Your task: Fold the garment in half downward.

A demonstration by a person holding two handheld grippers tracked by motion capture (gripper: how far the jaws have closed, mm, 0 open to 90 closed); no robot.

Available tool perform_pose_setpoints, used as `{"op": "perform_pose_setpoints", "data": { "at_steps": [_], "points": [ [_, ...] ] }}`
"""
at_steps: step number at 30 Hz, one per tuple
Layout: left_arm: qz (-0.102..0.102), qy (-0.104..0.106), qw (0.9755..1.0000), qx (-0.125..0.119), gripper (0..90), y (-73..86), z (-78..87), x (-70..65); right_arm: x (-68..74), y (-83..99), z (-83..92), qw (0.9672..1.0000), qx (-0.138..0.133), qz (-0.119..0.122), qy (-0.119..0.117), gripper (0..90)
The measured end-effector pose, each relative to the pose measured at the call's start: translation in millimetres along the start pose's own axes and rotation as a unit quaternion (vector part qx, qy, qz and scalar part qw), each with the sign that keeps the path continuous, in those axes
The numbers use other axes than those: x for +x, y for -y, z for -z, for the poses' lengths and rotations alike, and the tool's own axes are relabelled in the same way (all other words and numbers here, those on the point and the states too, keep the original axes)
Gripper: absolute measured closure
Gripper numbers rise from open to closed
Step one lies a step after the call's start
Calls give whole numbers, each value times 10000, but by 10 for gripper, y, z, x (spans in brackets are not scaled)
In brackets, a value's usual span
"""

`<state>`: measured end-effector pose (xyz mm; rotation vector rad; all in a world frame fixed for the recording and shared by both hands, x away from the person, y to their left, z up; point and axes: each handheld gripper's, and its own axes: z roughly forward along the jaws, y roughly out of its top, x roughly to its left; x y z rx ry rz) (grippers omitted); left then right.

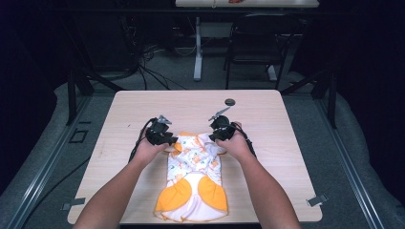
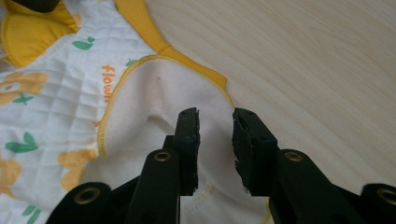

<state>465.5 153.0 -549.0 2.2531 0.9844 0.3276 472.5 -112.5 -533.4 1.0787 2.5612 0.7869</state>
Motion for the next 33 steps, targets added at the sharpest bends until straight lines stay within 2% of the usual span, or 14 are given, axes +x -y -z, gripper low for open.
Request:
{"op": "perform_pose_setpoints", "data": {
  "at_steps": [3,7,10,11,13,18,19,20,23,25,30,33],
  "points": [
    [65,-40,10000,-4,619,11,-38,20,-2,2,-60,10000,-49,-86,-13,669],
    [132,-29,9999,12,599,31,-89,28,-16,18,-120,10000,58,-45,36,644],
    [191,-49,9998,4,595,53,-136,29,-33,42,-167,9998,-5,-221,19,625],
    [191,3,9998,42,595,58,-149,35,-50,44,-167,9998,73,-209,7,623],
    [188,14,9998,79,594,64,-171,31,-55,58,-191,9995,17,-327,-12,619],
    [241,-28,9997,62,578,72,-193,30,-81,73,-212,9987,42,-491,-130,613],
    [229,49,9997,110,572,72,-188,45,-93,74,-211,9987,124,-475,-147,610],
    [253,25,9996,85,571,75,-195,43,-83,90,-240,9983,-13,-571,-140,610],
    [267,53,9996,112,572,78,-200,46,-100,84,-230,9988,201,-426,-156,615],
    [313,42,9995,97,577,80,-204,43,-84,89,-248,9987,130,-465,-164,626],
    [252,74,9996,86,582,87,-200,52,-91,98,-249,9979,216,-557,-256,653],
    [249,147,9996,71,653,87,-201,37,-107,114,-246,9972,248,-603,-375,702]
  ]
}}
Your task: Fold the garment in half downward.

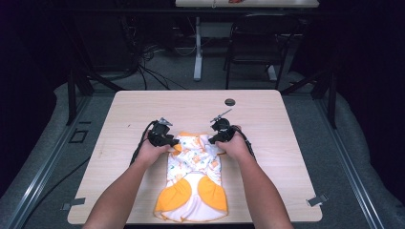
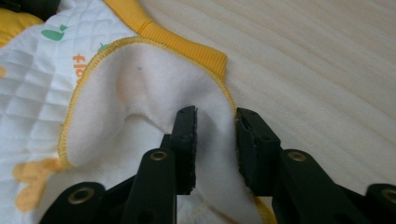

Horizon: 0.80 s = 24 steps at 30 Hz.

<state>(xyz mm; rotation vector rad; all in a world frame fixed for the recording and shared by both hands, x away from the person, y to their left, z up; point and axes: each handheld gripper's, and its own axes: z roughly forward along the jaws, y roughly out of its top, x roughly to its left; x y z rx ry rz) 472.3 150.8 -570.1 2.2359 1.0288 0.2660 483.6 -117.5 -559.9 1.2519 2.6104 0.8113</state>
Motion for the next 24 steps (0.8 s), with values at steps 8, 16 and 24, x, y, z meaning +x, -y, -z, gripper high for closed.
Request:
{"op": "perform_pose_setpoints", "data": {
  "at_steps": [8,16,24],
  "points": [
    [28,91,9999,62,791,-3,6,-14,46,2,-2,9999,17,72,-104,833],
    [57,93,9998,173,835,-23,27,-31,106,-5,24,9995,119,270,-92,866],
    [37,57,9999,132,842,-40,85,-52,132,-36,132,9995,-65,277,-167,869]
  ]
}}
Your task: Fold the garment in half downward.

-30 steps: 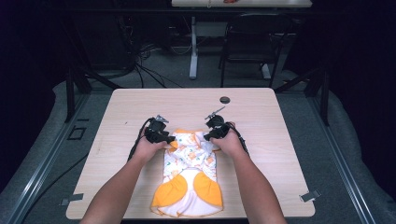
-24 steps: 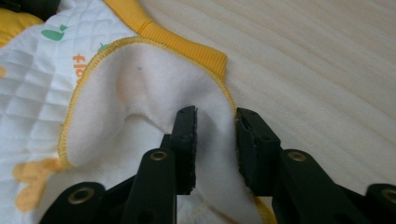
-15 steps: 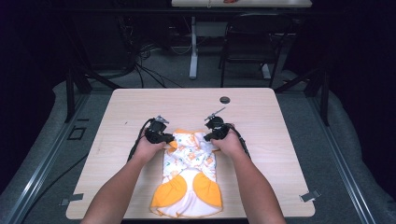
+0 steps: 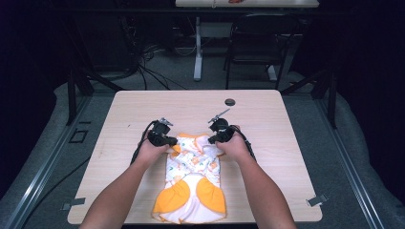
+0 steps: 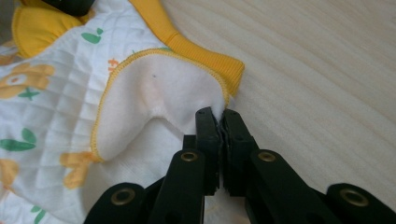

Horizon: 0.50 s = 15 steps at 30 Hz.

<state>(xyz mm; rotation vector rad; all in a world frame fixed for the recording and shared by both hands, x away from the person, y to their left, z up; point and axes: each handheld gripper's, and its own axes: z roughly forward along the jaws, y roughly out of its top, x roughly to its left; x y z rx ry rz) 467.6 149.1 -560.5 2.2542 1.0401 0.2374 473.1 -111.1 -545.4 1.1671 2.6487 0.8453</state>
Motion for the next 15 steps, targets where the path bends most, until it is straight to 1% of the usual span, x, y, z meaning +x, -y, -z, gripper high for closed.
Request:
{"op": "perform_pose_setpoints", "data": {
  "at_steps": [1,2,3,5,7,8,9,10,11,15],
  "points": [
    [-21,-3,10000,6,843,-4,10,-1,-1,-4,13,10000,21,36,-26,869],
    [-44,1,10000,10,843,-7,21,-4,15,0,15,10000,-64,-16,-18,869],
    [-58,7,10000,0,844,-11,33,-8,9,-7,37,10000,10,79,-33,869],
    [-60,5,10000,-24,846,-20,57,-15,23,-9,57,9999,-62,71,-47,869],
    [-69,19,10000,-48,846,-36,90,-13,28,-14,89,9999,-54,107,-18,870],
    [-60,9,10000,-71,846,-45,107,-12,34,-13,98,9999,-121,82,-25,869],
    [-67,24,10000,-68,846,-56,128,-7,29,-20,123,9999,-87,143,-28,870],
    [-66,8,9999,-94,846,-66,146,-7,42,-16,128,9998,-209,66,-39,869],
    [-79,21,9999,-97,846,-79,167,-7,37,-23,152,9998,-154,126,-27,869],
    [-133,11,9997,-190,846,-120,236,-20,31,-24,201,9997,-228,92,-41,869]
  ]
}}
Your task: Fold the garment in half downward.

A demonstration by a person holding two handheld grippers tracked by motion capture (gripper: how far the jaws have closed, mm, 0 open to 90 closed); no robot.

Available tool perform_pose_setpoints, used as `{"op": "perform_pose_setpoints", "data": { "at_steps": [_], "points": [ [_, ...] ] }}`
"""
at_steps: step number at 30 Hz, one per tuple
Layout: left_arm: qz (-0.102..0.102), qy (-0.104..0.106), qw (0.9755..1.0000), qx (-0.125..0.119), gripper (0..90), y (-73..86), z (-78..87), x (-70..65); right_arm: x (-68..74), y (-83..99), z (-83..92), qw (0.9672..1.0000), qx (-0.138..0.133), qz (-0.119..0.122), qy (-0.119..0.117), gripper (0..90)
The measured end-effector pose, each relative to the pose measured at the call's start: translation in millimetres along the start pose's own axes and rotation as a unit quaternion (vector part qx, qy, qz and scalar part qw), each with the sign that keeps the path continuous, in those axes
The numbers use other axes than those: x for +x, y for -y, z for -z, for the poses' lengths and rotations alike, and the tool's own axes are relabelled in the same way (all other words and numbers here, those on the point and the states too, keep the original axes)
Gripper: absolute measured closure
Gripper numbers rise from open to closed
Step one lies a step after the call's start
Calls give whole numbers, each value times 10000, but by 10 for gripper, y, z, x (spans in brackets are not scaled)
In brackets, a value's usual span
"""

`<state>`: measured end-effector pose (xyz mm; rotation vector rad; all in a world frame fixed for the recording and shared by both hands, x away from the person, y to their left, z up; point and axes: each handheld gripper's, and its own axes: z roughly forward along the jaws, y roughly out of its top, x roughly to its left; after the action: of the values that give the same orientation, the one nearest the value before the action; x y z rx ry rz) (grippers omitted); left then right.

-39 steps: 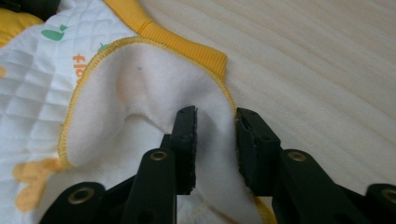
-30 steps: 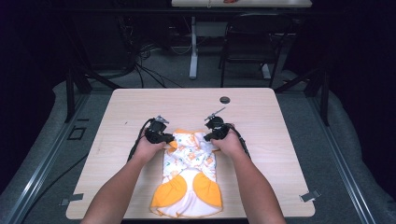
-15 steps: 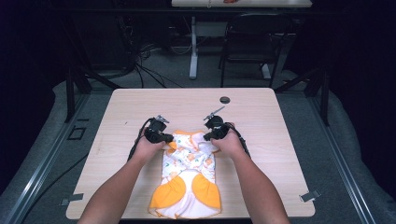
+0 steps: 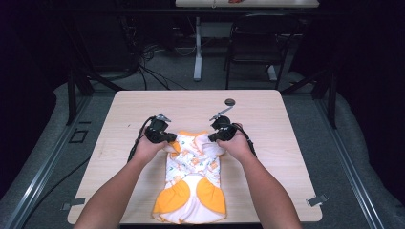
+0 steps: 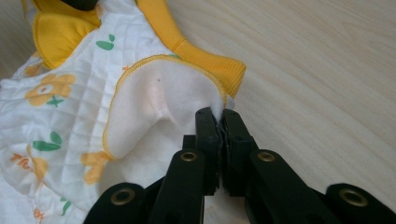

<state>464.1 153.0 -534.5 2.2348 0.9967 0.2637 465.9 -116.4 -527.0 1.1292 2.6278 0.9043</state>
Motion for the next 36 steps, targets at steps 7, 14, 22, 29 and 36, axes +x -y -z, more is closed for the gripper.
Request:
{"op": "perform_pose_setpoints", "data": {
  "at_steps": [7,14,22,29,36],
  "points": [
    [-79,-22,9999,-63,847,-41,67,-23,20,-42,122,9999,-97,82,37,870],
    [-111,-52,9997,-198,848,-106,177,-15,55,-148,253,9993,-208,277,161,869],
    [-204,-170,9992,-307,847,-196,297,-14,101,-244,325,9986,-271,373,244,869],
    [-224,-236,9985,-449,848,-266,383,-15,131,-322,441,9975,-363,470,372,870],
    [-304,-269,9974,-595,848,-335,485,-15,141,-381,543,9964,-495,517,446,869]
  ]
}}
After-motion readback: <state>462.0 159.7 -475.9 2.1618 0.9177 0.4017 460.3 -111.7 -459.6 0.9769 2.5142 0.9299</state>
